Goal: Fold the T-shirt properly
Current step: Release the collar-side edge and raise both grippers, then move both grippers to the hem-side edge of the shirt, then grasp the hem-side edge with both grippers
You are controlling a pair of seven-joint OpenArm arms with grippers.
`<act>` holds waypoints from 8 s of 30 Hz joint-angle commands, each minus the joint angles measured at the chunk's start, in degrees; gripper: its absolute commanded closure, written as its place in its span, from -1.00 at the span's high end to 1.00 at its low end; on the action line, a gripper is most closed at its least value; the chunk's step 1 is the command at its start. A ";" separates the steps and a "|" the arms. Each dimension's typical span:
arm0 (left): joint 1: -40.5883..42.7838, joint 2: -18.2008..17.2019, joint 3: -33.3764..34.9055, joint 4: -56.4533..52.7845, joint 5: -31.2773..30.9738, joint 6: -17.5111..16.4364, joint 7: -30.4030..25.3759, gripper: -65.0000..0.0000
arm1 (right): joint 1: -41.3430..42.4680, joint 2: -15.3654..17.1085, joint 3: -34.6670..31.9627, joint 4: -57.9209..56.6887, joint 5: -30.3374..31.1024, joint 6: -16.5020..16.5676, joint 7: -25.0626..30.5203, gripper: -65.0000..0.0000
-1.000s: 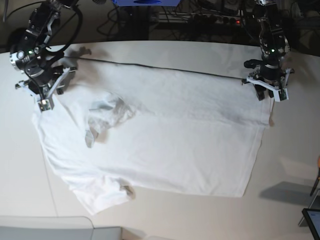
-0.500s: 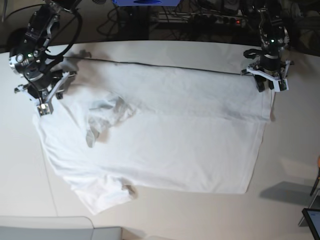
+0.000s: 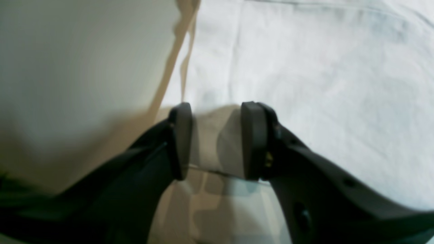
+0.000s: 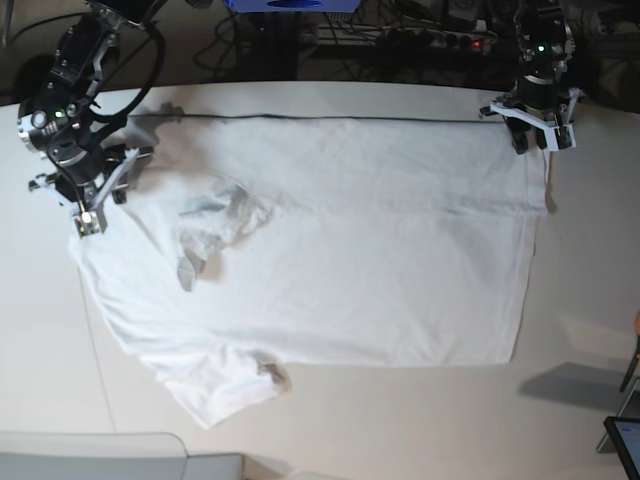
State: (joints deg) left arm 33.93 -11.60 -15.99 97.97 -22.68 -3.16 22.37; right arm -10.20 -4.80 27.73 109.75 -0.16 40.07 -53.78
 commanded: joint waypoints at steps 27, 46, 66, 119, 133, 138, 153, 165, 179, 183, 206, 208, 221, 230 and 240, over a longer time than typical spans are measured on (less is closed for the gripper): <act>-5.67 3.46 -3.13 4.66 1.36 -0.23 3.87 -0.26 | 0.31 0.18 0.63 -5.45 0.38 -0.07 1.08 -0.38; -6.37 1.35 -1.46 -4.22 1.45 -0.31 3.70 -0.26 | -7.87 -0.87 6.25 -8.96 0.38 -0.07 6.61 -0.39; -4.17 1.44 -1.99 4.22 1.18 -0.31 3.78 -0.26 | -4.53 -0.61 6.16 -3.25 0.38 -0.07 6.17 -0.39; -31.52 -7.09 -13.15 -6.06 1.36 -8.40 21.89 -0.02 | 50.59 21.37 5.02 -84.30 0.38 -0.07 24.90 0.50; -42.77 -7.26 -12.63 -19.51 1.36 -8.40 19.78 0.01 | 47.95 20.05 4.93 -84.48 0.21 -0.07 24.64 0.00; -50.94 -7.79 -11.57 -27.34 1.36 -8.40 19.78 0.01 | 47.95 20.05 4.93 -84.48 0.21 -0.07 23.93 -0.51; -74.86 -10.78 1.00 -64.26 1.36 -8.31 8.62 0.68 | 48.04 20.31 4.93 -84.04 0.21 -0.07 22.61 -0.98; -80.22 -8.84 9.18 -77.18 1.01 -8.31 3.34 0.68 | 48.04 20.31 4.93 -83.95 0.21 -0.07 22.17 -0.97; -79.60 -6.21 9.70 -78.15 1.36 -8.49 3.78 0.63 | 47.87 21.46 4.93 -83.95 0.21 -0.07 22.17 -0.97; -79.34 -5.59 9.70 -78.15 1.36 -8.49 3.78 0.39 | 47.87 21.46 4.93 -83.95 0.21 -0.07 22.17 -0.97; -78.64 -7.26 9.70 -77.53 1.45 -8.49 3.43 -1.00 | 47.95 21.02 -0.17 -83.95 0.30 -0.07 22.70 -0.99; -78.20 -7.26 9.70 -75.34 1.45 -8.49 3.78 -1.00 | 48.04 21.02 -0.17 -83.95 0.38 -0.07 22.70 -0.99; -74.33 -7.17 18.85 -56.96 1.01 -8.49 13.28 -1.00 | 49.27 21.37 4.85 -79.82 0.47 -0.07 24.55 -0.99; -71.08 -7.26 18.49 -52.57 1.36 -8.49 15.65 -1.00 | 49.45 22.95 5.11 -79.64 0.47 -0.07 24.55 -0.99; -66.24 -9.72 18.32 -46.24 0.83 -8.49 15.65 -1.00 | 47.95 24.71 5.20 -72.44 0.47 -0.07 20.68 -0.99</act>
State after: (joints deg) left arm -30.87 -19.81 2.76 50.65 -22.76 -12.51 39.38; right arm 35.92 18.20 32.77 36.01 -0.03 40.80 -34.68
